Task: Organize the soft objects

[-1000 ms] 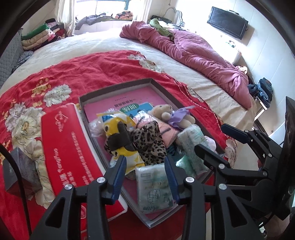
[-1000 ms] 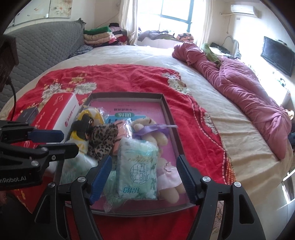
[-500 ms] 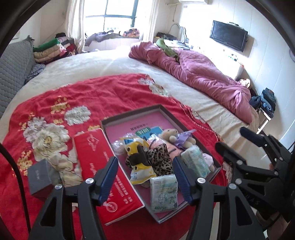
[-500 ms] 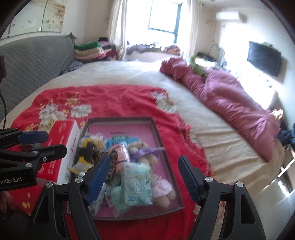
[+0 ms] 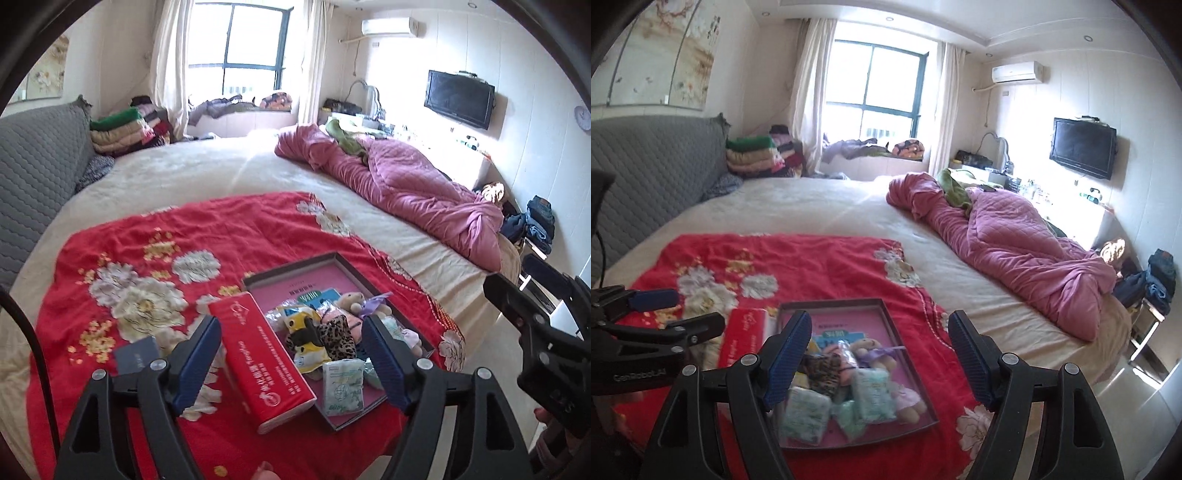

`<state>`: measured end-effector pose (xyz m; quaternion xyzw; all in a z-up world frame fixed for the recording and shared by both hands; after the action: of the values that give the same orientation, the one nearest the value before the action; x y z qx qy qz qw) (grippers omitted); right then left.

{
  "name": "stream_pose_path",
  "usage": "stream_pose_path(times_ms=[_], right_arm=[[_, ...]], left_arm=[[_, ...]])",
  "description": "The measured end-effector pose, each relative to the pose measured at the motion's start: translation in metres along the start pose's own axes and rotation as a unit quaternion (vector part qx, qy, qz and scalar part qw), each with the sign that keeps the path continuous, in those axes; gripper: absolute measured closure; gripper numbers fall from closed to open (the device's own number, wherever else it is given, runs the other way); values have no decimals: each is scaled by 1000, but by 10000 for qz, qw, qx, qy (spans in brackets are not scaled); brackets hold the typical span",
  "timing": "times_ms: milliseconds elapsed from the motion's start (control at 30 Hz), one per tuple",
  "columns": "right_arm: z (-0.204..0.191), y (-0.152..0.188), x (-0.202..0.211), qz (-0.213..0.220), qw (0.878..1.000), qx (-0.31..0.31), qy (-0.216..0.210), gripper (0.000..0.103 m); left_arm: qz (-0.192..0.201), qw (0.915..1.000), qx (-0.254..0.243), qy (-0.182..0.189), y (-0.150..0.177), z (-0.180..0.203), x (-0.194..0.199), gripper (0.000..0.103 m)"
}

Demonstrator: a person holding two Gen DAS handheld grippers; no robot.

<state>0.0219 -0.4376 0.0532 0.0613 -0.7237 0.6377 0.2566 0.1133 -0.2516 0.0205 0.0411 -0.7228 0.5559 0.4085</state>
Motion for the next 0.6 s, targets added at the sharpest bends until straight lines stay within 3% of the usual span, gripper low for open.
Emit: stream_pose_path(times_ms=[300, 600], right_arm=[[-26, -10, 59, 208, 9997, -111, -1, 26], [-40, 24, 82, -73, 9998, -201, 54, 25]], left_arm=[[297, 9993, -23, -210, -2, -13, 59, 17], [141, 9996, -50, -240, 23, -13, 76, 16]])
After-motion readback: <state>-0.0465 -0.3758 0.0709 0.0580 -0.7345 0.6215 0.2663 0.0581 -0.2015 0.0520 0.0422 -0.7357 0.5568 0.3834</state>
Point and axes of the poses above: each gripper's, at about its wrist camera, not at the fingertips, and x roughly against the way its jaws point, z to its right, y to its underside, the point moved 5 cm from there along -x, roughly the way its jaws point, and after that the axes turned 12 degrees about -x, right-handed, at the moved point
